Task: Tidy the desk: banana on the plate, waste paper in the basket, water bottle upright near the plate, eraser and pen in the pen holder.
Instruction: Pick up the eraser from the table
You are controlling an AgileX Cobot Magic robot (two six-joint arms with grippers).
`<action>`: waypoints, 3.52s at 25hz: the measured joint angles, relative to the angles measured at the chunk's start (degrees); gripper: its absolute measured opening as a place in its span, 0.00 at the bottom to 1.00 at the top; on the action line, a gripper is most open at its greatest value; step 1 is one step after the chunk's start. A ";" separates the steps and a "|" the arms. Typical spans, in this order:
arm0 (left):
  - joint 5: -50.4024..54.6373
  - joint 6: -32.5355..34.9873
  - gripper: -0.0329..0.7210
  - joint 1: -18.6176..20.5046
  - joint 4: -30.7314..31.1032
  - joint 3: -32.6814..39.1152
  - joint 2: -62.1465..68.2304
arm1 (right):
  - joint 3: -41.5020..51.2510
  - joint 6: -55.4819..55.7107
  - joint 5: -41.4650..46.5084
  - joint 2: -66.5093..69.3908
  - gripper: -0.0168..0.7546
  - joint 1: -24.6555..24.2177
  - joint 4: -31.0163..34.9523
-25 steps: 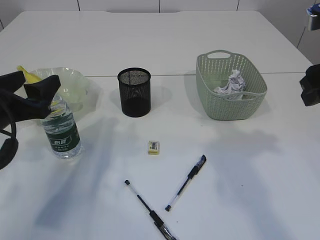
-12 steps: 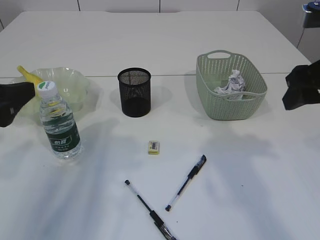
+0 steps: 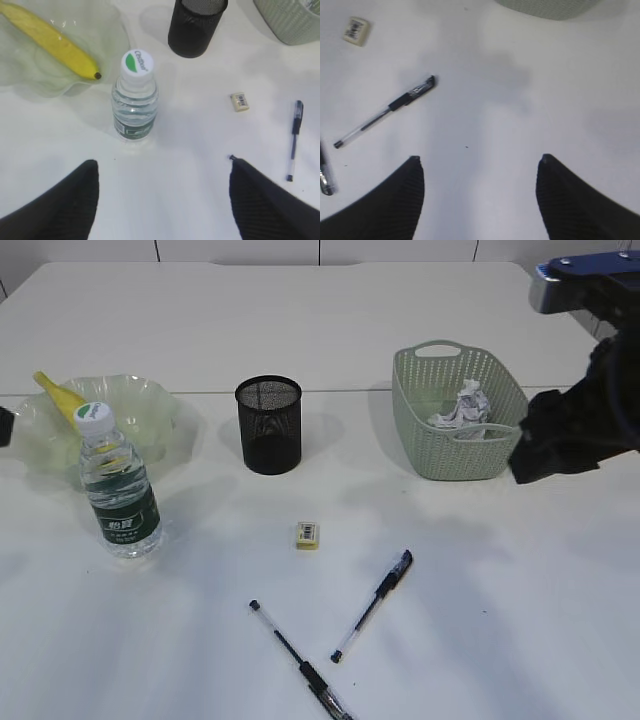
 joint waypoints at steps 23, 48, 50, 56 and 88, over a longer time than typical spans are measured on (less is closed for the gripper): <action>20.12 -11.78 0.81 13.25 10.56 -7.81 -0.35 | -24.20 3.93 7.82 24.24 0.67 11.33 7.39; 26.42 -8.44 0.68 13.25 4.54 -3.96 -0.35 | -58.68 15.48 16.82 58.06 0.67 15.74 3.31; 25.54 -8.44 0.68 13.25 4.54 -3.96 -0.35 | -58.80 19.33 16.93 58.56 0.67 15.98 3.31; 23.98 -8.31 0.68 13.25 4.52 -3.96 -0.35 | -58.90 31.02 16.93 58.65 0.67 15.98 3.39; 21.22 -8.18 0.66 13.25 4.32 -3.96 -0.35 | -58.78 37.79 17.05 62.80 0.67 15.87 1.70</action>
